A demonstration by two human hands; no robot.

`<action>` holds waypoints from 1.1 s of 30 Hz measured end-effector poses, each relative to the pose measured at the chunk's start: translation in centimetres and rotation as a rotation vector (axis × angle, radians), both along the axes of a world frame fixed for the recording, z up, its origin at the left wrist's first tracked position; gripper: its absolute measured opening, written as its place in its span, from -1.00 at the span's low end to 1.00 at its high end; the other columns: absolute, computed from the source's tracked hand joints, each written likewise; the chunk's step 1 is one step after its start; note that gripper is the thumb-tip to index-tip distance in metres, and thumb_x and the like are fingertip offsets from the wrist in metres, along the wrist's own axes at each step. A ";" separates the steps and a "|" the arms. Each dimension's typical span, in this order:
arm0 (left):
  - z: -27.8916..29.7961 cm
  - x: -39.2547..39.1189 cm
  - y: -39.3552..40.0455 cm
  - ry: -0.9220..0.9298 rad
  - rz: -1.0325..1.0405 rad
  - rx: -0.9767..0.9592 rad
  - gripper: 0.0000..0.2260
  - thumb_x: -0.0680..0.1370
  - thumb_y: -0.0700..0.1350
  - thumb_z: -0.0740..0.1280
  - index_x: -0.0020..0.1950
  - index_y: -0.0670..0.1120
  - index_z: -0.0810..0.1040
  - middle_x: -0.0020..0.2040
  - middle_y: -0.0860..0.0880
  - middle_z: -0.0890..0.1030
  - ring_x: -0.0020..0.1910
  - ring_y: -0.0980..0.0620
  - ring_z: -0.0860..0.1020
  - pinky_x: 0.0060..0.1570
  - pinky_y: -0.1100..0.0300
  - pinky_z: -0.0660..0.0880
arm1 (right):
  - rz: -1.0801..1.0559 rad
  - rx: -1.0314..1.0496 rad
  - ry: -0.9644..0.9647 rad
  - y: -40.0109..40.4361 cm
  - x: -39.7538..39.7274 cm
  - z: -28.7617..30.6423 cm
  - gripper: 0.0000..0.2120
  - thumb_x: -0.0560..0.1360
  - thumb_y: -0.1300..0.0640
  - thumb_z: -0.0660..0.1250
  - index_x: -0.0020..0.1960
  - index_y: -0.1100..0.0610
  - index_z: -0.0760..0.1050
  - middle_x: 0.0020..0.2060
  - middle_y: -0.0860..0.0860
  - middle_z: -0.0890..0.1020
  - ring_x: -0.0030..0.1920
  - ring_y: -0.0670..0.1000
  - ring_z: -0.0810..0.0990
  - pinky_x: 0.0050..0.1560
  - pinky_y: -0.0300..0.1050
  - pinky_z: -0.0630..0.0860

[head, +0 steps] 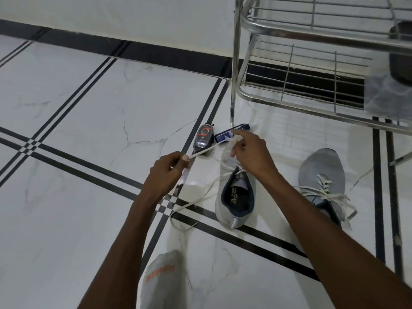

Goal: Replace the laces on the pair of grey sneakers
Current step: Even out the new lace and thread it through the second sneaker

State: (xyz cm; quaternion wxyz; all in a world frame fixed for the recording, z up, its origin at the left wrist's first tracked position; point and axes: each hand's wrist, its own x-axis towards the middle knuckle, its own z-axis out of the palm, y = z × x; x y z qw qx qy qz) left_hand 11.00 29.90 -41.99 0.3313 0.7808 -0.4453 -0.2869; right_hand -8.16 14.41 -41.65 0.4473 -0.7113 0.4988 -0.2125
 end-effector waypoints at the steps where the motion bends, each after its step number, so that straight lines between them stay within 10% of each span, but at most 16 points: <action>1: 0.1 -0.2 -0.1 0.003 -0.010 -0.003 -0.68 0.69 0.14 0.21 -0.16 0.05 0.60 -0.26 0.01 0.60 -0.34 0.16 0.47 -0.31 0.27 0.38 | 0.109 0.076 -0.026 0.4 0.2 0.1 -0.52 0.60 0.30 0.24 0.47 -0.02 0.41 -0.11 0.09 0.70 -0.21 -0.13 0.64 -0.27 -0.41 0.49; 9: 1.0 -2.0 -2.2 -0.052 0.027 -0.193 -0.90 0.55 0.01 0.48 -0.14 0.04 0.65 -0.23 0.14 0.65 -0.26 0.16 0.59 -0.25 0.38 0.46 | 0.422 0.022 0.133 3.7 1.7 -0.7 -0.83 0.62 0.06 0.30 0.06 0.04 0.67 -0.27 -0.05 0.70 -0.31 -0.18 0.63 -0.26 -0.33 0.43; 17: 0.6 -5.7 -3.3 0.799 0.306 -0.338 -0.88 0.57 -0.13 0.45 -0.02 -0.17 0.59 -0.03 -0.21 0.71 -0.36 0.07 0.53 -0.28 0.25 0.53 | 0.276 0.152 0.032 3.1 -0.9 0.1 -0.77 0.58 0.04 0.38 0.23 -0.03 0.62 -0.21 -0.03 0.72 -0.21 -0.16 0.66 -0.08 -0.19 0.57; 23: -0.6 -6.3 -4.5 0.494 0.160 -0.293 -0.91 0.56 -0.26 0.46 0.01 -0.27 0.69 -0.19 -0.21 0.72 -0.26 -0.10 0.69 -0.15 0.15 0.64 | 0.024 0.101 0.173 1.3 -6.0 0.1 -0.86 0.42 -0.02 0.52 -0.07 0.00 0.66 -0.23 -0.08 0.69 -0.20 -0.14 0.64 -0.21 -0.24 0.49; 33: -2.0 -8.6 -5.5 0.043 -0.150 -0.163 -0.94 0.52 -0.10 0.51 -0.03 -0.04 0.75 -0.19 0.14 0.70 -0.26 0.16 0.63 -0.21 0.34 0.53 | 0.061 -0.007 0.296 3.1 -6.6 -2.4 -0.90 0.44 0.03 0.48 -0.16 0.05 0.70 -0.28 -0.02 0.71 -0.23 -0.02 0.67 -0.10 -0.04 0.64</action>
